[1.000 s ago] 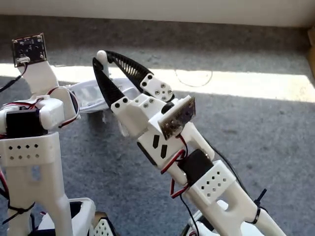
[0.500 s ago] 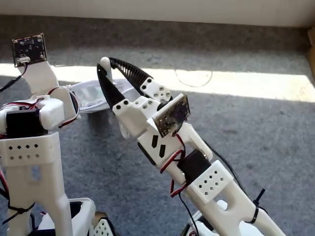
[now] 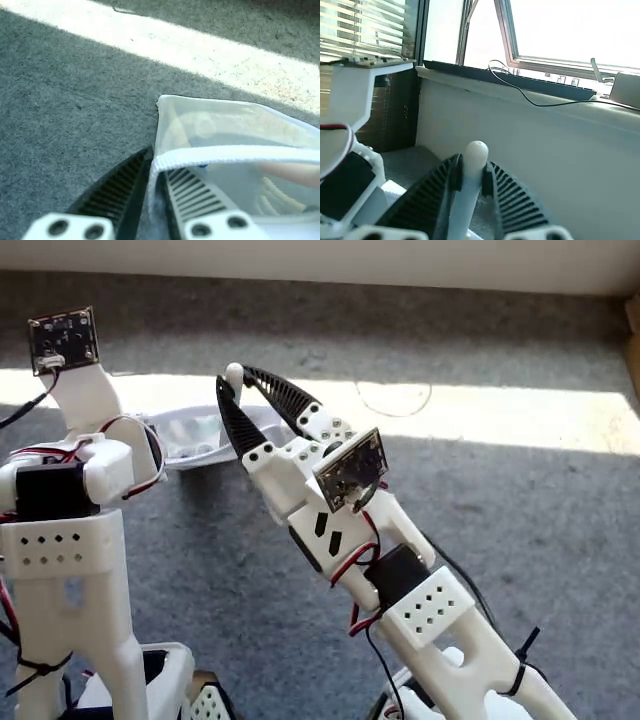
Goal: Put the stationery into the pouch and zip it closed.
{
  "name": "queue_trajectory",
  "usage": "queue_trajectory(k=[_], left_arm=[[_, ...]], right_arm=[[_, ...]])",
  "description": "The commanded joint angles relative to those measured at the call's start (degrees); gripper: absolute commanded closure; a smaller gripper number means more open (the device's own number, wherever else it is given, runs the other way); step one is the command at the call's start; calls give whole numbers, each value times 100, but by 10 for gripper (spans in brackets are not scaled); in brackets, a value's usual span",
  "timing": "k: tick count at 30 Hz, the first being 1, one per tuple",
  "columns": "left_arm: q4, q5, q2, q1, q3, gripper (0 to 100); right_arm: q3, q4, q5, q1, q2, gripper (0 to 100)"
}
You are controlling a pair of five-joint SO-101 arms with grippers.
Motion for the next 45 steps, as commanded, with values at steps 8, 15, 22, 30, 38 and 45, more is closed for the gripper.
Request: queue_trajectory(k=[8,15,22,30,38,45], left_arm=[[-202,-53,4,-101,163,970],[-202,-53,4,-101,171,970],[-202,-53,4,-101,171,970],[-202,-53,4,-101,171,970],[-202,-53,4,-101,180,970],[-202,-53,4,-101,180,970]], right_arm=[[321,-13,-53,110,-48,994],[303,-13,-53,110,-48,988],[286,57,-53,101,-48,906],[-242,1437,-26,-92,-66,868],[-1138,2615,-18,-84,-66,869],[-1323,2809,-18,-207,-66,872]])
